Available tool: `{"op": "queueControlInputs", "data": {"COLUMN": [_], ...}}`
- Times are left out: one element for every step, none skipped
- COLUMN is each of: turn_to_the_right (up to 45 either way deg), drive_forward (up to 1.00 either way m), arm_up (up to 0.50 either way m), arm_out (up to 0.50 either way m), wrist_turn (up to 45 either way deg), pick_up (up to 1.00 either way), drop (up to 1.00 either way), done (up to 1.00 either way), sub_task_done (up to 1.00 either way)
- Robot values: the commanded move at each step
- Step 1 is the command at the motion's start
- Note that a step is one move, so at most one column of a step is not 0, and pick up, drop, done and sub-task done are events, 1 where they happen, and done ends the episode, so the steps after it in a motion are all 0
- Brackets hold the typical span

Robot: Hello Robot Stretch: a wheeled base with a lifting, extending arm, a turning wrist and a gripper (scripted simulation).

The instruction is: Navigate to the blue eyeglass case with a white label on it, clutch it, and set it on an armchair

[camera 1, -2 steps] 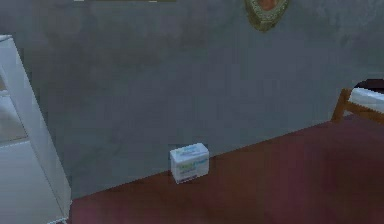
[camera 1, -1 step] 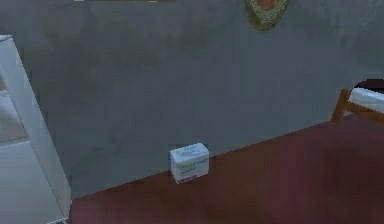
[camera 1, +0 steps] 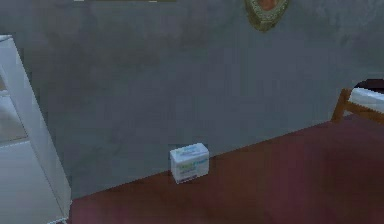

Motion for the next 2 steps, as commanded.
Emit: {"op": "queueControlInputs", "data": {"turn_to_the_right": [0.0,0.0], "drive_forward": [0.00,0.00], "arm_up": [0.00,0.00], "arm_out": [0.00,0.00], "wrist_turn": [45.0,45.0], "pick_up": [0.00,0.00], "drop": [0.00,0.00], "done": [0.00,0.00], "sub_task_done": [0.00,0.00]}}
